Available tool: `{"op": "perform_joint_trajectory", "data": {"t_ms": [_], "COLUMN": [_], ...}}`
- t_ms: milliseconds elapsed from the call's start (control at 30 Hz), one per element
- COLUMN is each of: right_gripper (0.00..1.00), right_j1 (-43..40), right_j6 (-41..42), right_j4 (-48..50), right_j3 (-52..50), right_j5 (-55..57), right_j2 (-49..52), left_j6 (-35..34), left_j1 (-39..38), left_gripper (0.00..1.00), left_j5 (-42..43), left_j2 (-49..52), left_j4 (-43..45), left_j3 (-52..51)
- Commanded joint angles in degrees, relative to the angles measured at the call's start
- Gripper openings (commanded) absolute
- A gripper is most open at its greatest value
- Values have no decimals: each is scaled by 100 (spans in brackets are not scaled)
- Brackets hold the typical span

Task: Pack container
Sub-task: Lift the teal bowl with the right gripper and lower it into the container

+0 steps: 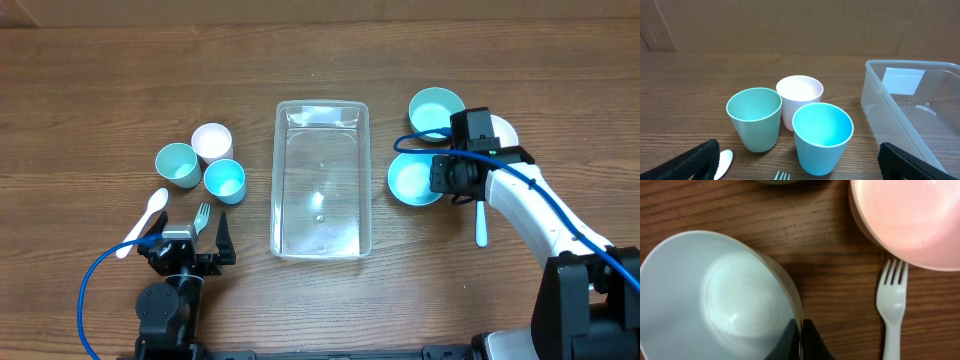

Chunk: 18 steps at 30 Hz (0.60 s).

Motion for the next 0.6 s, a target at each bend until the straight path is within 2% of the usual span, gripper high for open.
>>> {"op": "perform_joint_trajectory", "data": {"t_ms": [0, 433, 567], "right_gripper": [4, 4, 4], "right_j1": [11, 13, 24], "right_j6": [-20, -20, -22], "right_j4": [-258, -1722, -2116], "right_j3": [533, 2306, 2927], "right_j5": [68, -114, -468], "right_j2": [-28, -42, -44], "left_j6": [127, 127, 127], "left_j1": [46, 46, 46], "left_gripper": [100, 100, 100], "left_j5": [52, 52, 52], "left_j2": [-7, -7, -7], "left_j4": [11, 13, 11], "left_j3": [-42, -42, -42]}}
